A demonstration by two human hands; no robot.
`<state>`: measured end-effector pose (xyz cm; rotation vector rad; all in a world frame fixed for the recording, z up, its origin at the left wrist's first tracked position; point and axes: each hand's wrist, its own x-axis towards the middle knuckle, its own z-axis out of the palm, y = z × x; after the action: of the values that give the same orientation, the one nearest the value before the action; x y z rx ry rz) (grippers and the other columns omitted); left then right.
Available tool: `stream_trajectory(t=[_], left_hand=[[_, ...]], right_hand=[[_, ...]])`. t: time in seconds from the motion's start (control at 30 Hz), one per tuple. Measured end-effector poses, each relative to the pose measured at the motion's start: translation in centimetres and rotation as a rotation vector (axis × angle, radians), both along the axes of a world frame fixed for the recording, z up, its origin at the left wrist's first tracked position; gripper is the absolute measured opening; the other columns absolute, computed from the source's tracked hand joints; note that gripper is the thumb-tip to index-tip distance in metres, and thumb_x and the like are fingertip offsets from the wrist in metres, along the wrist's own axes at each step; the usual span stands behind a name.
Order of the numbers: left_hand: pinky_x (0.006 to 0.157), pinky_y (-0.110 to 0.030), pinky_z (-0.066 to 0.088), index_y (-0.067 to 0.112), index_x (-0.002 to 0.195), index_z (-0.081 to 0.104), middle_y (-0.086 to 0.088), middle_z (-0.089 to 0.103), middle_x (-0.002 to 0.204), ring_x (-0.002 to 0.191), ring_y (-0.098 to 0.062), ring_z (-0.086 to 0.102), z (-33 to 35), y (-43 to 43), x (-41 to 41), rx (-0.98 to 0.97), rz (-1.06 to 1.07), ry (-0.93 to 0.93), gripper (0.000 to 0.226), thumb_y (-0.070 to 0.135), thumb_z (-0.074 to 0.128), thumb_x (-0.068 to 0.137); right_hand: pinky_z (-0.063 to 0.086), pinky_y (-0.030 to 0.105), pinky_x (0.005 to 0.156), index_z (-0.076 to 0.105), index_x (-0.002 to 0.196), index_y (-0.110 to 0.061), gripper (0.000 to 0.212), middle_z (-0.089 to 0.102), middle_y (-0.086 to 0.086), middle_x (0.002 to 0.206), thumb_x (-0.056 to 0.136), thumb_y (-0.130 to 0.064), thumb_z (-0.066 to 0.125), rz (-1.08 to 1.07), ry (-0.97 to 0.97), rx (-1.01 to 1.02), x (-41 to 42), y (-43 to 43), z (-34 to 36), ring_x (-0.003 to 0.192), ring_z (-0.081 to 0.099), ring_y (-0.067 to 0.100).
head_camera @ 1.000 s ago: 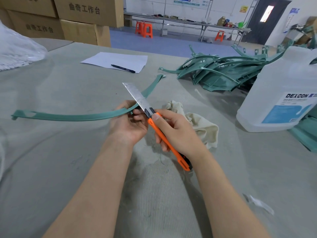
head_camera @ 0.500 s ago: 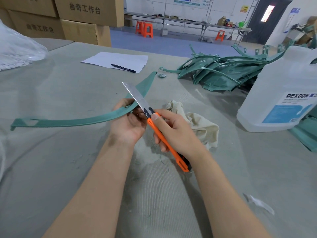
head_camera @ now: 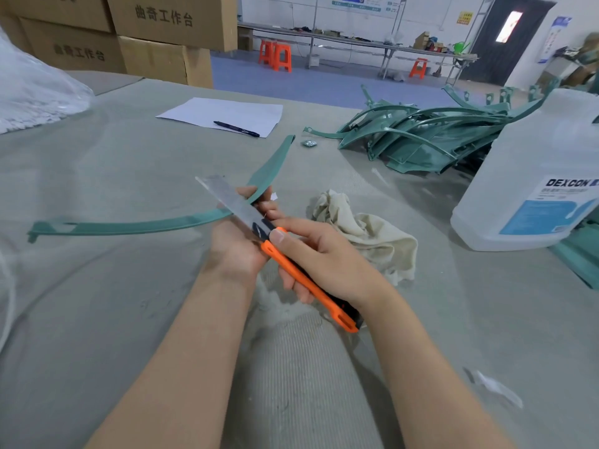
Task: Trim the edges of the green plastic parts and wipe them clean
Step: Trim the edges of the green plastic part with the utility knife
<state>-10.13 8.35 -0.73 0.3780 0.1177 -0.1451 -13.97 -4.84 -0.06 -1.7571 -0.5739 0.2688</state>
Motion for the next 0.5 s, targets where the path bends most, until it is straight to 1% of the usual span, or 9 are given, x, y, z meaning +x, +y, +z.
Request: stream_trajectory(t=[0.03,0.07,0.1,0.17,0.2,0.27,0.33,0.4,0.5], left_hand=[[0.044,-0.014,0.042,0.001,0.058,0.064,-0.004,0.056,0.053,0.041,-0.014,0.050,0.0,-0.1,0.2,-0.036,0.037,0.038,0.037,0.017,0.046,0.087],[0.043,-0.014,0.041,0.003,0.055,0.062,-0.005,0.056,0.052,0.041,-0.013,0.049,0.0,-0.2,0.4,-0.055,0.074,0.077,0.041,0.015,0.043,0.089],[0.043,-0.014,0.039,0.004,0.055,0.061,-0.004,0.056,0.052,0.041,-0.012,0.046,0.1,-0.3,0.4,-0.050,0.097,0.098,0.036,0.012,0.044,0.087],[0.043,-0.014,0.037,0.005,0.072,0.060,-0.002,0.059,0.057,0.040,-0.009,0.043,0.3,-0.4,0.3,-0.033,0.077,0.106,0.014,0.008,0.048,0.078],[0.043,-0.014,0.037,0.005,0.082,0.059,-0.001,0.061,0.059,0.039,-0.009,0.043,0.4,-0.5,0.2,-0.032,0.051,0.102,0.012,0.008,0.049,0.075],[0.042,-0.014,0.037,0.008,0.098,0.055,-0.001,0.063,0.060,0.038,-0.008,0.043,0.3,-0.5,0.1,-0.023,0.006,0.099,0.029,0.008,0.051,0.070],[0.041,-0.014,0.036,0.011,0.109,0.051,-0.001,0.063,0.058,0.037,-0.007,0.043,0.4,-0.5,0.0,-0.014,-0.024,0.103,0.044,0.009,0.052,0.065],[0.039,-0.013,0.036,0.011,0.113,0.050,0.000,0.063,0.057,0.036,-0.006,0.043,0.6,-0.7,-0.1,-0.009,-0.044,0.104,0.049,0.009,0.053,0.064],[0.038,-0.013,0.036,0.010,0.112,0.051,0.000,0.062,0.056,0.036,-0.006,0.043,0.7,-0.9,-0.1,0.010,-0.051,0.116,0.046,0.009,0.052,0.066]], right_hand=[[0.044,0.021,0.040,0.066,0.097,-0.024,0.019,0.060,0.009,0.057,0.102,-0.030,0.049,-0.022,0.011,0.035,0.1,-0.2,0.1,0.037,0.051,0.016],[0.043,0.021,0.039,0.065,0.095,-0.027,0.018,0.060,0.009,0.057,0.102,-0.030,0.048,-0.066,0.020,0.079,0.3,-0.4,0.1,0.037,0.051,0.016],[0.043,0.021,0.039,0.064,0.094,-0.027,0.019,0.060,0.008,0.056,0.102,-0.031,0.048,-0.129,0.024,0.120,0.6,-0.7,0.1,0.037,0.051,0.015],[0.042,0.022,0.039,0.063,0.094,-0.025,0.019,0.059,0.006,0.056,0.102,-0.031,0.047,-0.265,0.011,0.170,1.1,-1.2,0.0,0.038,0.051,0.016],[0.042,0.023,0.039,0.063,0.094,-0.024,0.019,0.059,0.006,0.055,0.102,-0.032,0.047,-0.315,0.004,0.175,1.3,-1.5,0.0,0.038,0.050,0.016],[0.043,0.024,0.039,0.063,0.096,-0.024,0.019,0.058,0.005,0.055,0.102,-0.033,0.047,-0.375,-0.002,0.155,1.6,-2.0,-0.1,0.038,0.050,0.016],[0.045,0.025,0.040,0.064,0.100,-0.027,0.019,0.059,0.003,0.055,0.101,-0.034,0.047,-0.399,-0.012,0.126,1.6,-2.2,-0.2,0.039,0.051,0.016],[0.045,0.025,0.041,0.064,0.100,-0.029,0.018,0.059,0.002,0.056,0.101,-0.035,0.047,-0.399,-0.025,0.110,1.6,-2.2,-0.3,0.039,0.052,0.016],[0.044,0.024,0.041,0.064,0.092,-0.032,0.018,0.059,0.003,0.056,0.100,-0.035,0.048,-0.382,-0.037,0.101,1.5,-2.1,-0.3,0.039,0.052,0.016]])
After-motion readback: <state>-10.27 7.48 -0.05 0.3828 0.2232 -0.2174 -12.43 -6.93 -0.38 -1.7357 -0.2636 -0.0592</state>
